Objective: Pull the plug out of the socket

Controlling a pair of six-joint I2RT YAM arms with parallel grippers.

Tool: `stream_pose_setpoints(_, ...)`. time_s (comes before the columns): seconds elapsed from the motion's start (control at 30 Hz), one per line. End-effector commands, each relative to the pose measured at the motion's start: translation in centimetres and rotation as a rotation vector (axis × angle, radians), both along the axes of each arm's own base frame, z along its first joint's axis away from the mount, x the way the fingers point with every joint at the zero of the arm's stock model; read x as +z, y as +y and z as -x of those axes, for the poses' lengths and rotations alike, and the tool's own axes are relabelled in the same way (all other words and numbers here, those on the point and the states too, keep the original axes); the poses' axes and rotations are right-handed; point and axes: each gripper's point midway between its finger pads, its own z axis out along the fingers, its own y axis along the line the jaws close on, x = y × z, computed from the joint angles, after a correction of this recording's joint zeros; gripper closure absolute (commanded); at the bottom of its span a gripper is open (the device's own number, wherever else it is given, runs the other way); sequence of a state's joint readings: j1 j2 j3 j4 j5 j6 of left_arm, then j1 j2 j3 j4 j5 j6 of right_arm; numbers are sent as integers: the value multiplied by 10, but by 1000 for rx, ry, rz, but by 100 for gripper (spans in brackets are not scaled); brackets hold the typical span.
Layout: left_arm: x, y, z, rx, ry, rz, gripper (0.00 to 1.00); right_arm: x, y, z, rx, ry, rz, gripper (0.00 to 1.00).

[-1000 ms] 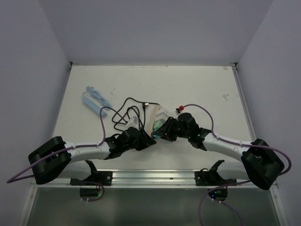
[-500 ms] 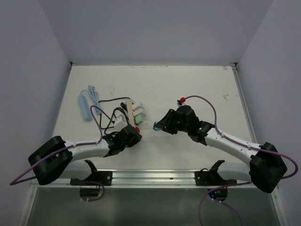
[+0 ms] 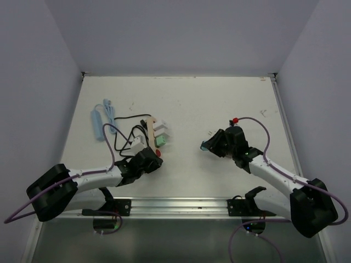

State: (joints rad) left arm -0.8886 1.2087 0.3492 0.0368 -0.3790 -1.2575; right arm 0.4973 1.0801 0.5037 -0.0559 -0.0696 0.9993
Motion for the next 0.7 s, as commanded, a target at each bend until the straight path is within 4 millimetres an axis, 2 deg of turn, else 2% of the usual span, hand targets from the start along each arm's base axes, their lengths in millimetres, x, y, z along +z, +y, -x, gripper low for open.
stream_pose_setpoints(0.0, -31, 25, 22, -85, 61, -138, 100, -8, 1, -9, 30, -35, -21, 100)
stream_pose_setpoints(0.07, -23, 13, 16, -110, 21, -92, 100, -21, 1, -12, 33, -5, -24, 100)
stream_pose_setpoints(0.1, -21, 9, 16, -129, 12, -80, 100, -18, 6, -15, 51, -18, -44, 100)
stream_pose_setpoints(0.3, -18, 0, 17, -180, -2, -55, 100, -33, 9, -28, 64, -4, -78, 100)
stream_pose_setpoints(0.37, -18, 0, 18, -186, -1, -54, 100, -36, 5, -33, 59, 1, -69, 97)
stream_pose_setpoints(0.47, -18, -1, 18, -191, -1, -50, 100, -45, -3, -34, 39, 29, -51, 82)
stream_pose_setpoints(0.57, -18, -1, 18, -191, -1, -50, 100, -51, -12, -32, 27, 50, -30, 51)
stream_pose_setpoints(0.67, -18, -2, 18, -193, 0, -51, 100, -52, -22, -26, 5, 66, 5, 31)
